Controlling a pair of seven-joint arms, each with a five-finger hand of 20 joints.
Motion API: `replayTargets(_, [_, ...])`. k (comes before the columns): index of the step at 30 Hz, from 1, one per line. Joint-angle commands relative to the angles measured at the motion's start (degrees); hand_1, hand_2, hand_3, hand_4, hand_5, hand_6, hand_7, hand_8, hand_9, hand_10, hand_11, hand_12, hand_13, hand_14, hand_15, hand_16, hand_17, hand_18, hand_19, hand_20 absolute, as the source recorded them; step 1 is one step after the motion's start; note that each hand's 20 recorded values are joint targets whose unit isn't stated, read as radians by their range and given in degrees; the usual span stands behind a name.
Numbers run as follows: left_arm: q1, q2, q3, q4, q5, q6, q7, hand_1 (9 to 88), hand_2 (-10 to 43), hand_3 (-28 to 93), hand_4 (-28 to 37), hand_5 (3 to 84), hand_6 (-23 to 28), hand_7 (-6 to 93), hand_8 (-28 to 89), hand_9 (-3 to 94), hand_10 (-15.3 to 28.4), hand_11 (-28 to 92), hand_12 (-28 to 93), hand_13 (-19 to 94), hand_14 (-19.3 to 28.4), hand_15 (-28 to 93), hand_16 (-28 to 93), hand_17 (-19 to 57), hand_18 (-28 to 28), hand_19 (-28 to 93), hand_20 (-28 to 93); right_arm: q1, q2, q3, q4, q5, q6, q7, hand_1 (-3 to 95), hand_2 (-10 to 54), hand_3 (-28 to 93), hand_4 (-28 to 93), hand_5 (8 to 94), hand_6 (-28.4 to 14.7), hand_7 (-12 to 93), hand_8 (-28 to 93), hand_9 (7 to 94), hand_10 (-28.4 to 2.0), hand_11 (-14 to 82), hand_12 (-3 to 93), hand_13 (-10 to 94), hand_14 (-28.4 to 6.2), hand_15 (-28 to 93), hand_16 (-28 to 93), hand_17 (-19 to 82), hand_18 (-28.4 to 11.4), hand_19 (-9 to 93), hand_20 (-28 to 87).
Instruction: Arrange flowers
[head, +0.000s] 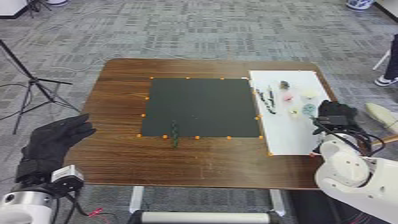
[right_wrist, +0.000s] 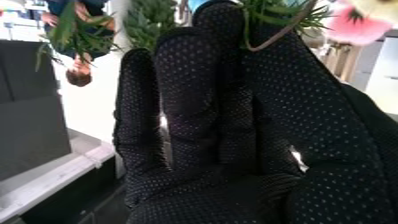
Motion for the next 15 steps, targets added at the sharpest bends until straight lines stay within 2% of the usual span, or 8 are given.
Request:
replayTargets(1, [2.0,0.71,-0.42,-0.54,-1.42,1.27,1.83,22.0,-1.0,88,-24.2,56.2,12.9,15.1,-10,48.3,20.4,35,11,34,23.5,55,-9,-5.4,17.9,43,14,5.8,-1.0,-1.0,-2.4,-0.5,1.2,-0.8,59.9,-9.5,74,-28,73.0,0.6,48,-9,85.6,-6.1,21.5,38.4,76,-1.7,57,31,33,-21.4,93,-4])
replayTargets(3, [2.2,0.42,-0.85,-0.65,-0.74,0.95,1.21,22.0,-0.9,88,-24.3,56.2,12.9,15.1,-10,48.3,20.4,35,11,34,23.5,55,-9,-5.4,17.9,43,14,7.6,-1.7,-2.5,-3.2,-0.7,1.4,-1.4,59.7,-9.5,75,-28,73.0,0.6,48,-9,85.7,-6.2,21.4,38.5,76,-1.7,57,31,33,-21.5,93,-4])
replayTargets(5, [2.3,-1.09,-1.39,-1.03,0.3,0.26,-0.8,22.0,-0.9,88,-24.3,56.2,12.9,15.1,-10,48.3,20.4,35,11,34,23.5,55,-9,-5.4,17.9,43,14,8.2,-2.2,-3.0,-4.4,-0.2,1.1,-2.2,59.7,-9.5,75,-28,72.9,0.6,48,-9,85.8,-6.3,21.4,38.5,76,-1.7,57,31,33,-21.5,93,-4])
replayTargets(8, [3.1,-0.49,-1.58,-1.12,-0.45,0.94,0.62,22.0,-0.9,88,-24.4,56.1,12.9,15.2,-11,48.2,20.4,35,11,34,23.5,55,-9,-5.4,17.9,43,14,12.1,-4.6,-5.4,-4.5,0.6,1.2,-3.1,59.6,-9.5,75,-28,73.2,0.5,48,-9,85.8,-6.3,21.3,38.6,76,-1.8,57,31,33,-21.6,93,-4])
replayTargets(9, [2.8,-1.12,-1.81,-1.13,0.11,0.37,-0.49,22.0,-0.9,88,-24.3,56.1,12.9,15.2,-11,48.2,20.4,35,11,34,23.5,55,-9,-5.4,17.9,43,14,12.9,-5.3,-6.0,-4.6,1.3,1.2,-3.5,59.6,-9.5,75,-28,73.2,0.6,48,-9,85.9,-6.3,21.2,38.5,76,-1.8,57,31,33,-21.6,93,-4])
replayTargets(10, [3.2,-0.38,-1.79,-1.14,-0.5,0.79,0.59,22.0,-0.9,88,-24.3,56.1,12.9,15.2,-11,48.2,20.4,35,11,34,23.5,55,-9,-5.4,17.9,43,14,14.0,-6.2,-6.7,-4.4,1.5,1.5,-3.7,59.6,-9.5,75,-28,73.3,0.5,48,-9,85.9,-6.3,21.2,38.5,76,-1.9,57,31,33,-21.7,93,-4])
replayTargets(12, [3.1,0.18,-1.57,-0.93,-0.9,1.08,1.22,22.0,-0.8,88,-24.4,56.1,12.9,15.2,-11,48.2,20.5,35,11,34,23.5,55,-9,-5.5,17.9,43,14,16.0,-7.9,-8.2,-4.1,1.8,2.2,-4.0,59.6,-9.5,75,-28,73.3,0.6,48,-9,85.9,-6.3,21.2,38.6,76,-2.0,57,31,33,-21.7,93,-3])
replayTargets(15, [2.6,0.16,-1.7,-0.84,-0.53,0.83,0.81,22.0,-0.8,88,-24.4,56.1,12.9,15.2,-11,48.3,20.4,35,11,34,23.5,55,-9,-5.5,17.9,43,14,17.0,-9.9,-8.6,-3.9,1.9,2.5,-4.4,59.5,-9.5,75,-28,73.3,0.5,48,-9,86.0,-6.3,21.1,38.5,76,-1.9,57,31,33,-21.7,93,-3])
